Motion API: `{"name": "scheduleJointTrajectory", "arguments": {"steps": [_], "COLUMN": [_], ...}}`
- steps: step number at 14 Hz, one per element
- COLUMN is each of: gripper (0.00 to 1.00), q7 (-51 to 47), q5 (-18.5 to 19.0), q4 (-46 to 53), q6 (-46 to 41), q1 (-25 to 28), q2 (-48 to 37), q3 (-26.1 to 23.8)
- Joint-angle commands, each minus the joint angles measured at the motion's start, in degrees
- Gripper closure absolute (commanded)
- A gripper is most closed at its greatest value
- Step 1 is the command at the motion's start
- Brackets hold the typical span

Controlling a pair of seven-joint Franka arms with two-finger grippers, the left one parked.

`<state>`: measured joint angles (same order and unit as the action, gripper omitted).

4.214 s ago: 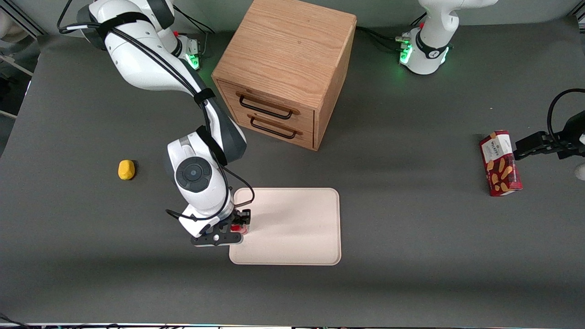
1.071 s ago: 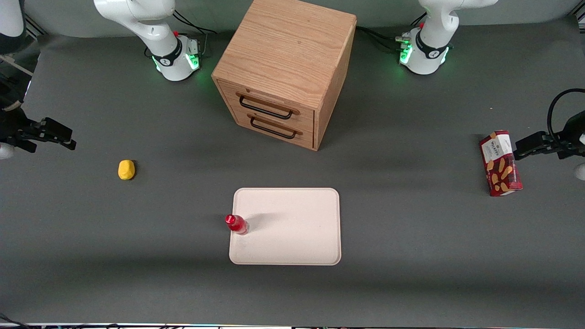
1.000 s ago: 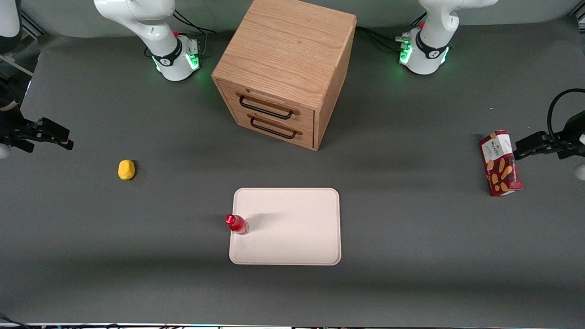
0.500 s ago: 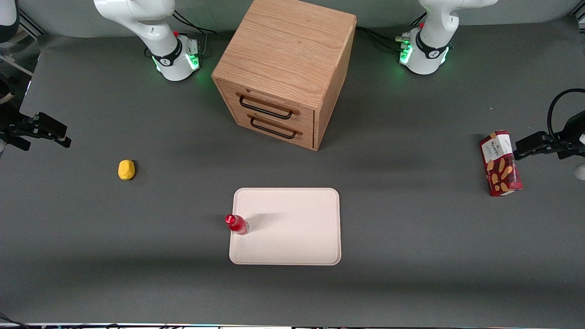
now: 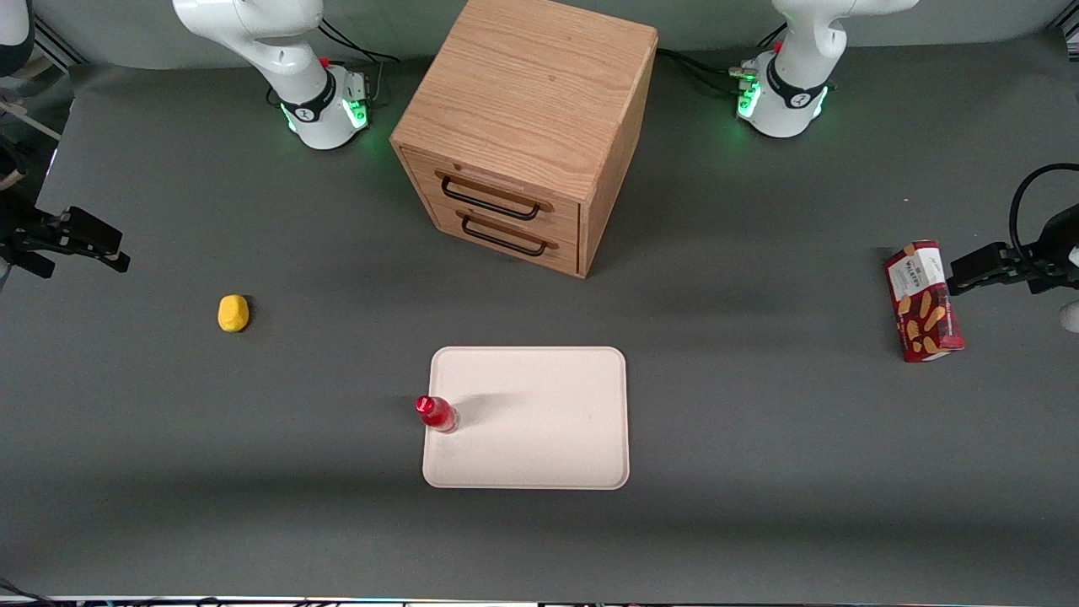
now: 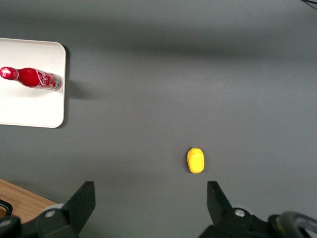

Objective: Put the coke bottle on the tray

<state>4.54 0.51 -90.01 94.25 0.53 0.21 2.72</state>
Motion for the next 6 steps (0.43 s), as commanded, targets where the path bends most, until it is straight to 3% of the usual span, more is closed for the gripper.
{"name": "scheduleJointTrajectory", "arguments": {"steps": [1, 6], "gripper": [0.0, 0.0], "q7": [0.7, 0.8], "q5": [-0.3, -0.6], "q4": [0.5, 0.5], "q6": [-1.8, -2.7], "q1": [0.5, 0.5], "q2": [-0.2, -0.2], "q3": [0.5, 0.5]}}
